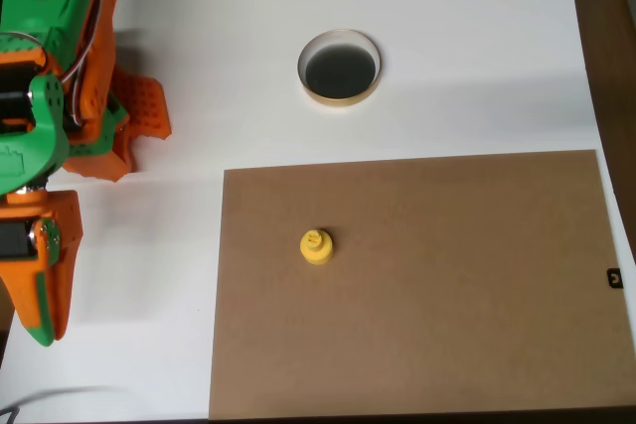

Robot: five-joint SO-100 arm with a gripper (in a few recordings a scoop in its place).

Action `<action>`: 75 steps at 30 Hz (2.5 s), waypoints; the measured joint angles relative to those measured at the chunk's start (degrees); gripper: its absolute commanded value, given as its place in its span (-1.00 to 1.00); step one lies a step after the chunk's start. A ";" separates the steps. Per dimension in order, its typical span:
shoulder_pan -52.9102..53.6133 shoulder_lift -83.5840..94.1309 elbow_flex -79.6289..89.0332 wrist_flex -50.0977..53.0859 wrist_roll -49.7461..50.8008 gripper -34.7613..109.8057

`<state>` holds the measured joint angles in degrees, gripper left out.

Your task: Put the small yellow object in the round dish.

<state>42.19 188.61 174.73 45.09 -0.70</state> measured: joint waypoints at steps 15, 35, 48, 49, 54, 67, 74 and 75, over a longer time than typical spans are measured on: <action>0.00 0.00 0.00 0.00 0.00 -0.52; 4.48 0.00 -2.29 0.70 -3.96 -0.33; 3.25 -2.81 -12.30 1.76 -3.43 -0.23; 3.08 -5.80 -13.97 1.76 -3.43 -0.23; 3.25 -24.96 -25.93 2.55 -2.55 -0.23; -6.50 -37.35 -37.00 7.73 -8.96 -0.17; -12.66 -51.06 -45.88 13.01 -12.74 -0.15; -13.36 -53.35 -47.29 13.80 -12.83 -0.15</action>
<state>28.83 135.26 127.44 58.89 -13.54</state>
